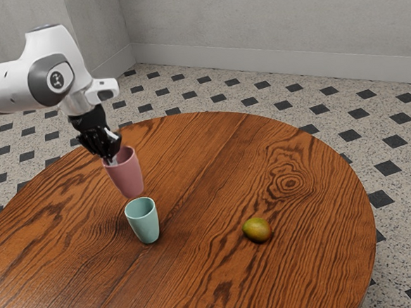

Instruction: Place the left cup onto the right cup

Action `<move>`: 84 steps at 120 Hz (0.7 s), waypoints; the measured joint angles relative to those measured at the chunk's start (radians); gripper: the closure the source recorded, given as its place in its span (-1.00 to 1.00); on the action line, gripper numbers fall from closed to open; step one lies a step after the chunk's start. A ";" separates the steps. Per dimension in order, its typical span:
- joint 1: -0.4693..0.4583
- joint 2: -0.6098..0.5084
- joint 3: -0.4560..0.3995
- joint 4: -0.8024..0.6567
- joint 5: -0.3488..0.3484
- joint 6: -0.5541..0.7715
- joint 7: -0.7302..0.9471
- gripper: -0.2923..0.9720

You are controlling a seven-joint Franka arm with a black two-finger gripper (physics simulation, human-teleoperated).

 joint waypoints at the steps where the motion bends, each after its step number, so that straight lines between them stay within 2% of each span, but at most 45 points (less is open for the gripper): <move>1: -0.001 -0.002 0.000 -0.002 0.000 -0.001 0.000 0.70; 24: -0.021 0.002 -0.008 -0.026 0.008 -0.007 0.001 0.70; 54: -0.033 0.003 -0.010 -0.057 0.052 0.054 -0.001 0.70; 84: -0.023 0.014 -0.012 -0.075 0.065 0.100 -0.002 0.70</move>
